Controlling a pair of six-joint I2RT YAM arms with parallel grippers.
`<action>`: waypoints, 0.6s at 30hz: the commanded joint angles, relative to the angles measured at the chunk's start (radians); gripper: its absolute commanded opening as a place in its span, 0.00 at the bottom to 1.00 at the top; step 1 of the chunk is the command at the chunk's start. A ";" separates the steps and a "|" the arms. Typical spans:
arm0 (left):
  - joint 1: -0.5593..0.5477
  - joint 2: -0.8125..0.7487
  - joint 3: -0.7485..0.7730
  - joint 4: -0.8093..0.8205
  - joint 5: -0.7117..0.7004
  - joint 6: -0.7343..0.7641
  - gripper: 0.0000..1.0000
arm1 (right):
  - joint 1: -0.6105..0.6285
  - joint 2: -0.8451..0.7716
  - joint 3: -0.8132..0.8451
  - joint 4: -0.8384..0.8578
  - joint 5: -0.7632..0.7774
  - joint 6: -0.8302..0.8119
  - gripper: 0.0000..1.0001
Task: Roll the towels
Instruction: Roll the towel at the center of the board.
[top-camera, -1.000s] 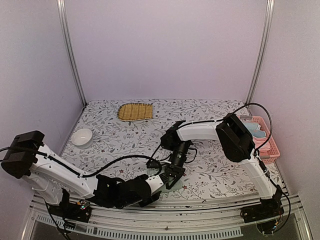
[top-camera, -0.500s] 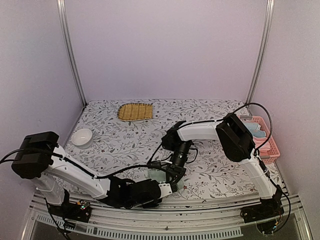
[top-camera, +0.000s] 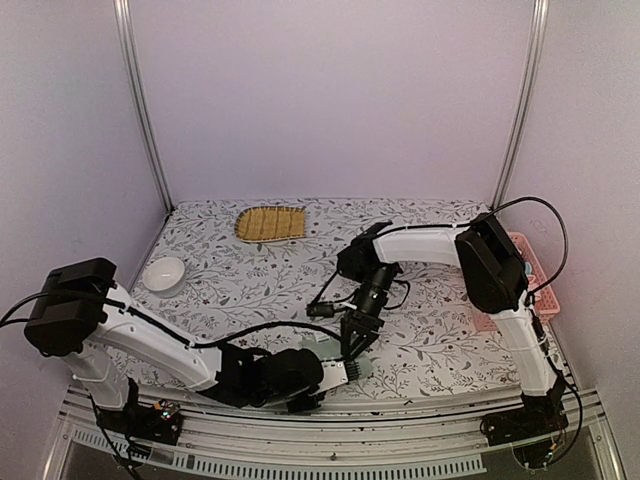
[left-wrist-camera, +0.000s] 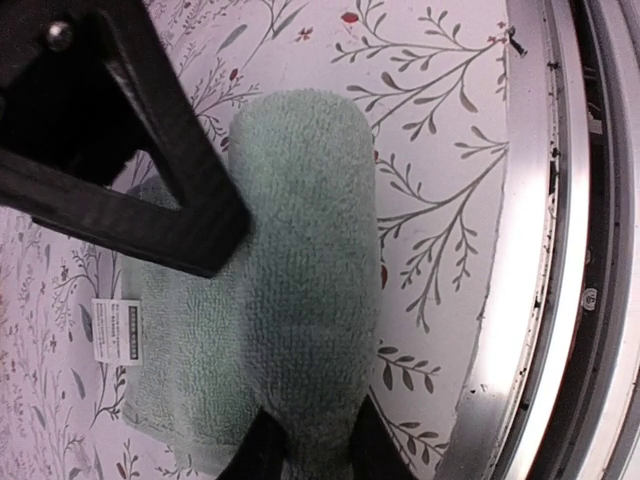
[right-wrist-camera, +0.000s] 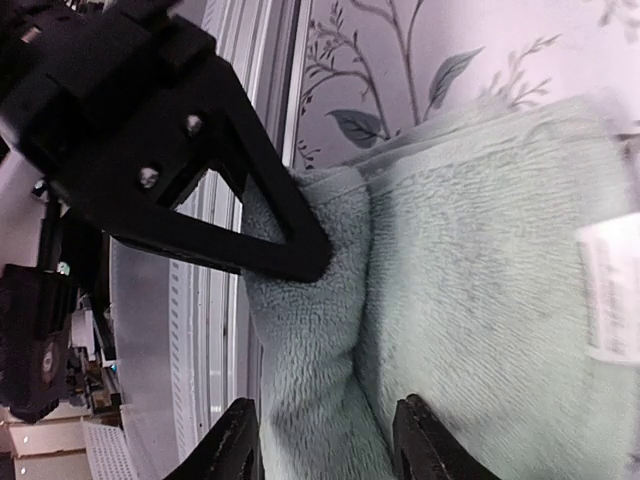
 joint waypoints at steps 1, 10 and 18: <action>0.070 0.006 0.032 -0.099 0.216 -0.010 0.13 | -0.083 -0.139 0.030 0.053 0.052 0.011 0.50; 0.267 0.057 0.112 -0.207 0.668 -0.115 0.14 | -0.205 -0.441 0.073 0.123 0.089 0.124 0.50; 0.402 0.219 0.212 -0.274 0.970 -0.240 0.14 | -0.204 -0.778 -0.302 0.474 0.082 0.201 0.50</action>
